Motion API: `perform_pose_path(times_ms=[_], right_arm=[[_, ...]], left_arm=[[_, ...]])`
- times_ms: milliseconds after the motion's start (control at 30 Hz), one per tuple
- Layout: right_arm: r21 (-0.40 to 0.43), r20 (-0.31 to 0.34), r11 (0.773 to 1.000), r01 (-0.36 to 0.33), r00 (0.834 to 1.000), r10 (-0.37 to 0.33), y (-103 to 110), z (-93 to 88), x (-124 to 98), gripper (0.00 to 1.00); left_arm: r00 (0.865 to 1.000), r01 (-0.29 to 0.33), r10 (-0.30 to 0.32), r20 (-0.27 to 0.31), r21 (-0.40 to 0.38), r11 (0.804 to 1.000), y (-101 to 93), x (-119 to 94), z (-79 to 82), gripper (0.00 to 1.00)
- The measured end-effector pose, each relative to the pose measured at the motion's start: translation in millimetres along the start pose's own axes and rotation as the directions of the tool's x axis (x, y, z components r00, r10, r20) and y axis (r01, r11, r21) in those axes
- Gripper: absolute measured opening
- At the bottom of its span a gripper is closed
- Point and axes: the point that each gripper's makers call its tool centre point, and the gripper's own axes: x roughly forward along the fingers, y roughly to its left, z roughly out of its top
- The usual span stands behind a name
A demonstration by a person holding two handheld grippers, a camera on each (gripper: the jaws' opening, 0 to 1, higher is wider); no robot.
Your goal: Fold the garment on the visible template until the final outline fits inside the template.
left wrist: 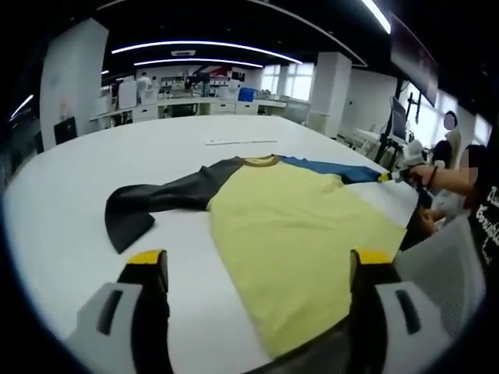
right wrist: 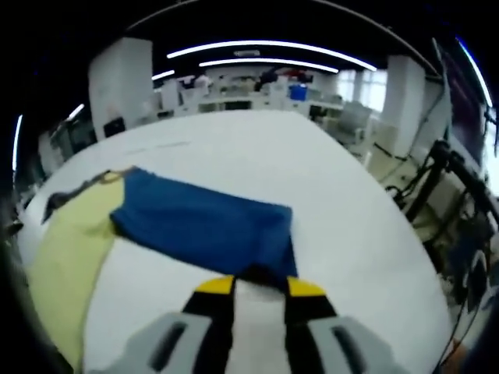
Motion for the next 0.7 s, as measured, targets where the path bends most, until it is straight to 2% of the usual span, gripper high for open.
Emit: perform_pose_path(times_ms=[167, 267, 400, 567, 700], right_arm=[[0.059, 0.032, 0.998, 0.011, 0.999, -0.013, -6, 9.7, -8, 0.19], [0.136, 0.054, 0.991, 0.016, 0.998, -0.023, -11, 16.3, -9, 0.17], [0.169, 0.069, 0.985, 0.035, 0.997, -0.047, -18, 21.4, -9, 0.14], [0.191, 0.066, 0.979, 0.069, 0.994, -0.083, -27, 21.0, -9, 0.11], [0.178, 0.020, 0.979, 0.097, 0.995, -0.102, -33, 10.0, -2, 0.10]], left_arm=[[1.000, -0.004, 0.004, -0.002, -0.007, 1.000, 2.1, 0, -2.5, 0.94], [1.000, -0.005, 0.005, -0.007, -0.007, 1.000, 1.9, 0, -3.1, 0.93], [1.000, -0.004, 0.004, -0.009, -0.006, 1.000, 2.0, 0, -3.9, 0.93], [1.000, -0.008, 0.008, -0.006, -0.011, 1.000, 2.2, 0, -3.6, 0.92], [1.000, -0.009, 0.008, -0.014, -0.013, 1.000, 2.4, 0, -6.0, 0.91]])
